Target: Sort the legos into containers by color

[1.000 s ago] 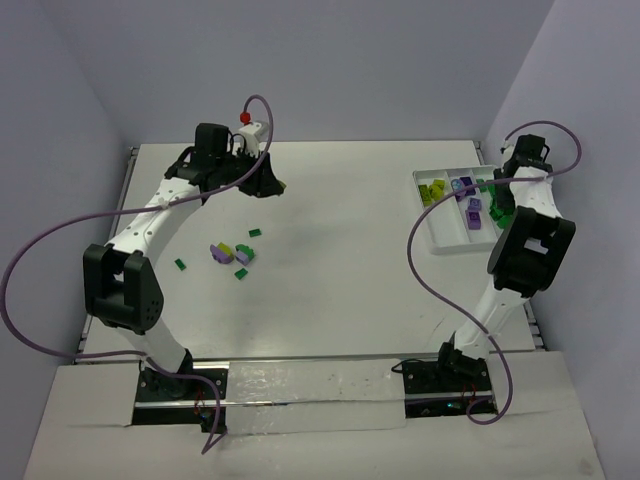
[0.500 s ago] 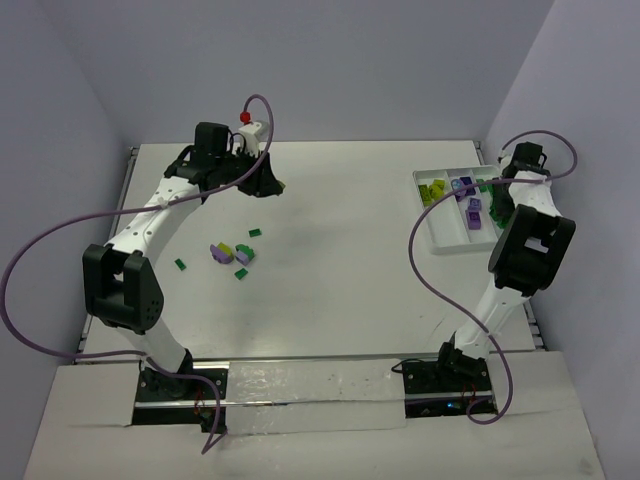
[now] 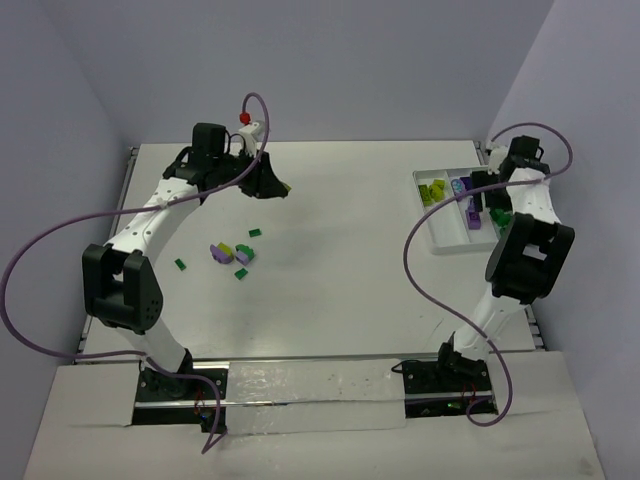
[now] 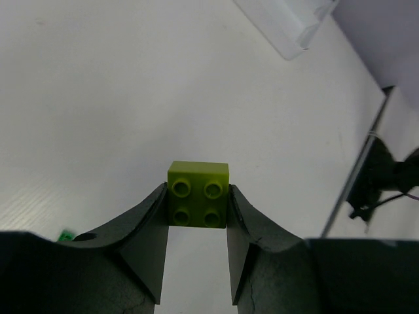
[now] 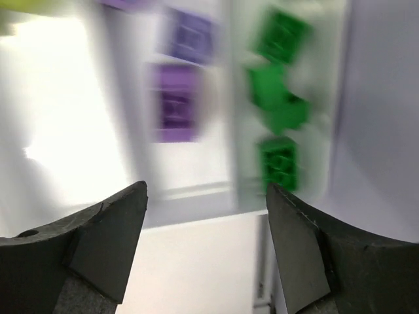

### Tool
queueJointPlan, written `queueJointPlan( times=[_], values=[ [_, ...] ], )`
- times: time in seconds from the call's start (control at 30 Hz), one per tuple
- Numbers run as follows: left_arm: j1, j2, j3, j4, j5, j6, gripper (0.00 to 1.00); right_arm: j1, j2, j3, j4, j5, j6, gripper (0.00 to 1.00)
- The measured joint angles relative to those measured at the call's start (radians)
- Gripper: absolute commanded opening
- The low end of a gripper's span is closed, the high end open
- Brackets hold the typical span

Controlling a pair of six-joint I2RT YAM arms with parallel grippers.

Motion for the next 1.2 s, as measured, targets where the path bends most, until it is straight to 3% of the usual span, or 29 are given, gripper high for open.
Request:
queueJointPlan(
  times=[0.13, 0.27, 0.47, 0.67, 0.8, 1.07, 1.2],
  values=[
    [0.015, -0.024, -0.111, 0.140, 0.203, -0.138, 0.00, 0.123, -0.168, -0.027, 0.000, -0.221, -0.017, 0.81],
    [0.019, -0.065, -0.287, 0.334, 0.373, -0.358, 0.00, 0.361, -0.345, -0.061, 0.030, -0.449, -0.023, 0.83],
    [0.020, -0.119, -0.388, 0.520, 0.420, -0.651, 0.00, 0.647, -0.420, -0.063, 0.120, -0.666, 0.066, 0.90],
    [0.024, -0.146, -0.371, 0.527, 0.326, -0.827, 0.00, 0.820, -0.414, -0.064, 0.162, -0.674, 0.174, 0.99],
    [0.025, -0.146, -0.391, 0.615, 0.331, -0.978, 0.00, 0.902, -0.396, -0.050, 0.179, -0.645, 0.222, 1.00],
    [0.025, -0.139, -0.405, 0.717, 0.355, -1.124, 0.00, 0.980, -0.278, 0.056, 0.183, -0.534, 0.263, 0.99],
    [0.022, -0.139, -0.415, 0.755, 0.359, -1.156, 0.00, 0.994, -0.239, 0.090, 0.173, -0.504, 0.274, 0.90]
  ],
)
